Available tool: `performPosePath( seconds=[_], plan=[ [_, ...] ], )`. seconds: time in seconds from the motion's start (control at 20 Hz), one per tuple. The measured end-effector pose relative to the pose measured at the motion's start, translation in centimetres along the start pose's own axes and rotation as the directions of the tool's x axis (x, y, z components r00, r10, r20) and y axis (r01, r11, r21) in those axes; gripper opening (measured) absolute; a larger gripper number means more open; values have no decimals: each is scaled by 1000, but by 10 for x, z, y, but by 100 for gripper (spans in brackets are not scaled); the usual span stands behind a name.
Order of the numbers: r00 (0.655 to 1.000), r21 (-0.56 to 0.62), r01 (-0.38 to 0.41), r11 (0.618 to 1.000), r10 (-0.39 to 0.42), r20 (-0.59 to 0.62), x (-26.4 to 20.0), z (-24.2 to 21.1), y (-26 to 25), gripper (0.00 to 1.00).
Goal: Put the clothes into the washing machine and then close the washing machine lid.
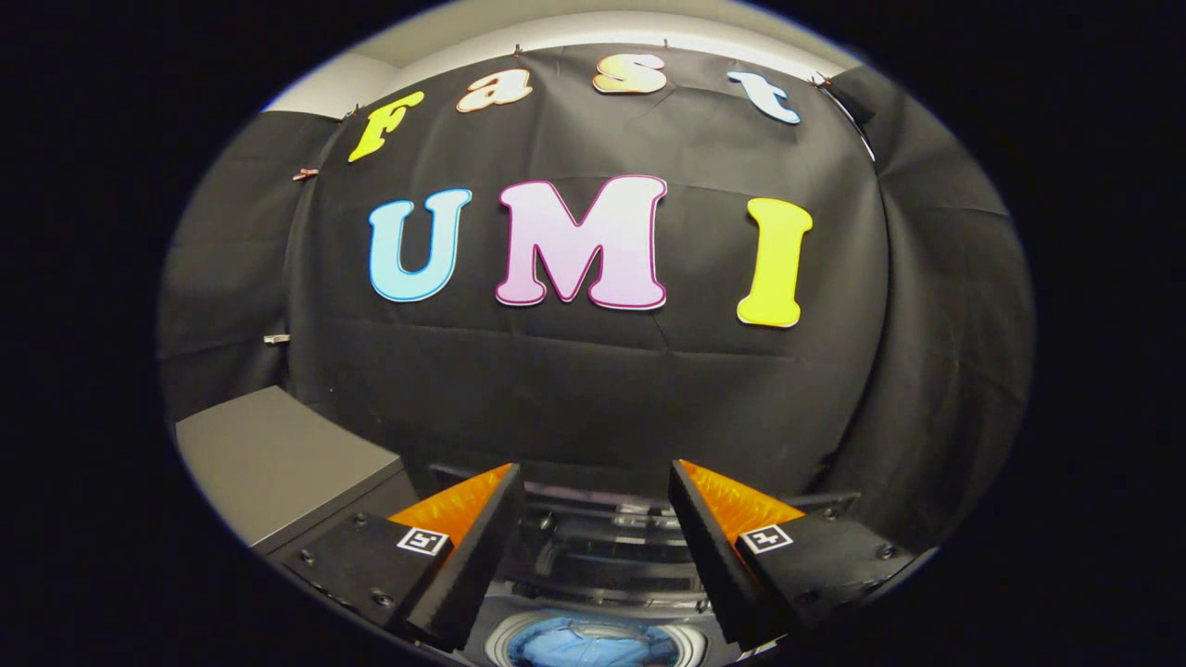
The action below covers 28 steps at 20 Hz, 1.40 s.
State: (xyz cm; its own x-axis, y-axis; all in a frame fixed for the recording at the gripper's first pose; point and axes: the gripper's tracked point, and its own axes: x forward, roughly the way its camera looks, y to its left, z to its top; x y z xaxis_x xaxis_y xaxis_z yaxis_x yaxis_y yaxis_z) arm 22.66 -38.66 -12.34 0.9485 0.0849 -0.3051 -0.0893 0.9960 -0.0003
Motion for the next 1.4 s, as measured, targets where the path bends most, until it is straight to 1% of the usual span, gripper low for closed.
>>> performPosePath(
  seconds=[0.1,0.15,0.25,0.3,0.35,0.4,0.45,0.5,0.55,0.6,0.65,0.95,1.4],
  plan=[
    [999,-16,31,999,-30,23,33,12,-12,98],
    [999,-36,49,998,-49,9,47,7,-18,98],
    [991,-80,90,993,-97,-87,64,-23,-33,98],
    [979,-94,102,990,-116,-168,69,-48,-41,98],
    [980,14,88,996,-84,-181,67,-41,-38,98],
    [972,85,112,990,-91,-216,73,-59,-38,100],
    [979,89,103,991,-86,-184,75,-52,-34,100],
    [972,65,108,992,-92,-217,74,-63,-36,100],
    [976,80,121,989,-104,-192,70,-57,-40,100],
    [972,65,126,990,-110,-208,67,-60,-37,100],
    [974,73,132,989,-115,-197,65,-57,-38,100],
    [973,65,122,990,-106,-206,46,-60,-33,100],
    [965,57,144,988,-127,-229,-2,-73,-25,100]
  ],
)
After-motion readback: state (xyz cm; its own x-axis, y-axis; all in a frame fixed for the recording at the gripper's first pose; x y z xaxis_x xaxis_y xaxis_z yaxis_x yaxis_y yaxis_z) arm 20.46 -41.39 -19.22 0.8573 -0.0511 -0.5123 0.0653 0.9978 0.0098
